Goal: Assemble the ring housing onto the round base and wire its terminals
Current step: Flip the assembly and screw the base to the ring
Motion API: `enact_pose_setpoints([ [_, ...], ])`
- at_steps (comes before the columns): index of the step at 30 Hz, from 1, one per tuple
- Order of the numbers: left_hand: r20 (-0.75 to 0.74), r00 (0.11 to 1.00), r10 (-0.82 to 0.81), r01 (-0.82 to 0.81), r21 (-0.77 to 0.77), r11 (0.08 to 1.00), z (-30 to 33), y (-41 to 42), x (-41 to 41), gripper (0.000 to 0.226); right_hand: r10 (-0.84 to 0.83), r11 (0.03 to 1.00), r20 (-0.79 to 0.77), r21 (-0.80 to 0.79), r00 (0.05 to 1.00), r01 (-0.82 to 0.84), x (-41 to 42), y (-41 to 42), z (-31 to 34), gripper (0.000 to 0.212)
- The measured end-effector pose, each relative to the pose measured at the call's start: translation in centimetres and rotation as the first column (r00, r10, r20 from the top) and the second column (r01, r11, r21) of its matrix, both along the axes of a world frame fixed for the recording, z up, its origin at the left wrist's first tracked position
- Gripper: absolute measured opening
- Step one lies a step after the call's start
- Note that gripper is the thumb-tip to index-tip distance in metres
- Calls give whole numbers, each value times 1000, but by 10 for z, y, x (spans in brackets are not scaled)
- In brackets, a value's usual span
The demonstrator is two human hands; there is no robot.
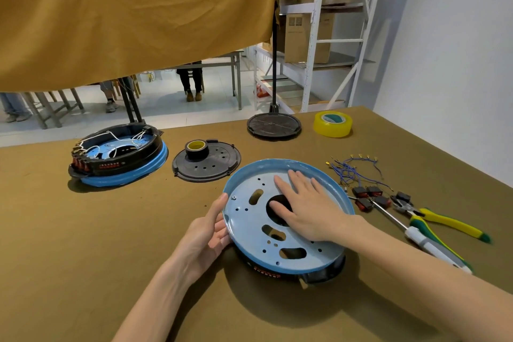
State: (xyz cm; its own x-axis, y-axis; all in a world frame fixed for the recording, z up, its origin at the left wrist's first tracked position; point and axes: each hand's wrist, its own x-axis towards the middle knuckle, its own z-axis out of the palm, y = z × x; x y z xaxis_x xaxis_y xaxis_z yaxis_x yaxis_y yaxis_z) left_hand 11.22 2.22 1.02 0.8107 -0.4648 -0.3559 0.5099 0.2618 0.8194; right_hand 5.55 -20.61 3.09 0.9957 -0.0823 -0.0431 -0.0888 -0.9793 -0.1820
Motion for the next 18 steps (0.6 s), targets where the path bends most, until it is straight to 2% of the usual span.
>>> enact_pose_setpoints([
  [4,39,999,36,-35,-32,999,2,-2,-2,64,25,1000,68,-13,997,-25,-3,-3,-1,69],
  [7,84,996,37,-38,3,999,-1,-3,-3,56,60,998,37,-9,998,-60,1,-8,3,68],
  [11,57,998,40,-41,13,999,-1,-3,0,52,48,999,26,-14,998,-48,7,-4,1,68],
  [18,62,998,1,-4,61,998,-3,-2,4,59,-21,1000,22,4,1000,21,8,7,-6,68],
])
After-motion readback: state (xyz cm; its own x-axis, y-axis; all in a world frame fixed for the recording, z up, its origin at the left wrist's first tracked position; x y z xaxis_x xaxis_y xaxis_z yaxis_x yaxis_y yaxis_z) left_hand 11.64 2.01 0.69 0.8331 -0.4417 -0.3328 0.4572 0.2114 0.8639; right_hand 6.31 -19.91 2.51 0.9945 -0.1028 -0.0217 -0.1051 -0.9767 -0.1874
